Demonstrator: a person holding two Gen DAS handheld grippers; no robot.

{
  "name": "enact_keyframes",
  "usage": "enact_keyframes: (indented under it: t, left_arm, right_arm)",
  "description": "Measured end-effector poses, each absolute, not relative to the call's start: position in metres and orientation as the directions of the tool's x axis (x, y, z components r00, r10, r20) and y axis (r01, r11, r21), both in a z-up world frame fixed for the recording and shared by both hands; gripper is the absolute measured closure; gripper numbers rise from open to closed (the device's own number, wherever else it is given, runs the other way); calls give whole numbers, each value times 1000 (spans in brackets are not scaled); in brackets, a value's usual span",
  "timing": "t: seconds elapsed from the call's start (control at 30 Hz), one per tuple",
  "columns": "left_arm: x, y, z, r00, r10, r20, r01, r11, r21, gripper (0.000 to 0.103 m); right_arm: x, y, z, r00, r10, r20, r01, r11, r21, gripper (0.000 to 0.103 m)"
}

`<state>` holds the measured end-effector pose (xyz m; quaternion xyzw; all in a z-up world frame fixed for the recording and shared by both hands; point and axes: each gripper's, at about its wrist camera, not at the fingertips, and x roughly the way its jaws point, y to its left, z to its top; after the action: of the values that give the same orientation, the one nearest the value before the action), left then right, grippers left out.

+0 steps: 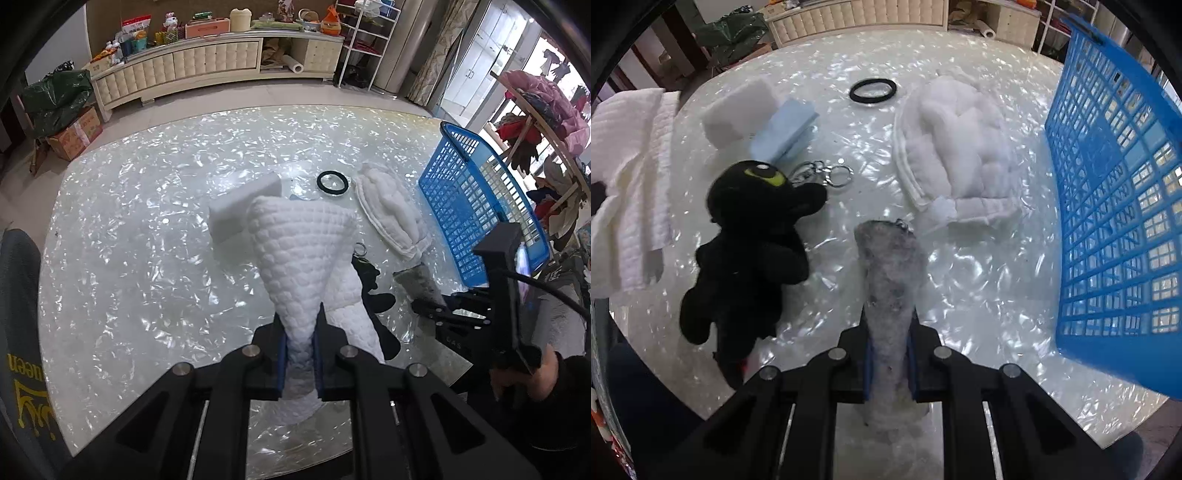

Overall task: Organize soft objects
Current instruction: 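Carry the grey felt pad into the blue basket and open the right gripper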

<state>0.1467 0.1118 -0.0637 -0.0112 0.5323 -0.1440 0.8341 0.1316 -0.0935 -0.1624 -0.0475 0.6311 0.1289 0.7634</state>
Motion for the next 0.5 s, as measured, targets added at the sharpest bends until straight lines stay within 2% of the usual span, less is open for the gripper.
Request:
enact_keyframes:
  t: [0.5]
  left_arm:
    - [138, 71, -44, 417, -264, -870, 304, 942, -140, 93]
  right_arm:
    - [111, -122, -75, 248, 267, -931, -332, 926, 178, 90]
